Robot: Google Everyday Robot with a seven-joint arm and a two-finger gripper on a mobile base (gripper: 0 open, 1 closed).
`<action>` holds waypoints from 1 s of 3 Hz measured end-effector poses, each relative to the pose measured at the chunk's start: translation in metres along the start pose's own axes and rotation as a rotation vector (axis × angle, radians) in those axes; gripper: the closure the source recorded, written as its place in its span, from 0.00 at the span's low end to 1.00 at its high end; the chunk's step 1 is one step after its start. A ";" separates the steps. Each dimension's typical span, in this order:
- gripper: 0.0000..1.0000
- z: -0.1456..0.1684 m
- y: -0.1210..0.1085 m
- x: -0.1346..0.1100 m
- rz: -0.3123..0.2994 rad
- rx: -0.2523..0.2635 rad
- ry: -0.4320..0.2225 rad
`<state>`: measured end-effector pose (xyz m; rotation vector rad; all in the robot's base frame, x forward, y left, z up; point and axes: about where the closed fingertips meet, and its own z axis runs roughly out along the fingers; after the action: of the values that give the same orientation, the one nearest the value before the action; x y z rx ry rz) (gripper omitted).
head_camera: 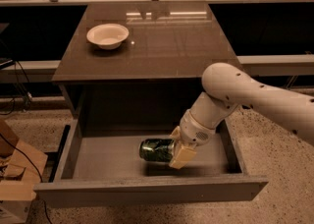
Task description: Place green can into top drawer
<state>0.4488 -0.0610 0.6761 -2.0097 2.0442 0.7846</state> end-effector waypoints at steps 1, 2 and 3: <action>0.61 0.025 -0.018 0.016 0.032 0.002 -0.014; 0.38 0.047 -0.042 0.024 0.068 0.017 -0.029; 0.14 0.048 -0.040 0.023 0.066 0.013 -0.029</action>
Offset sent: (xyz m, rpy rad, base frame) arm 0.0517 0.0073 -0.0936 0.0160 0.0166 -0.1307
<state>0.4746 -0.0568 0.6144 -1.9213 2.1038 0.8054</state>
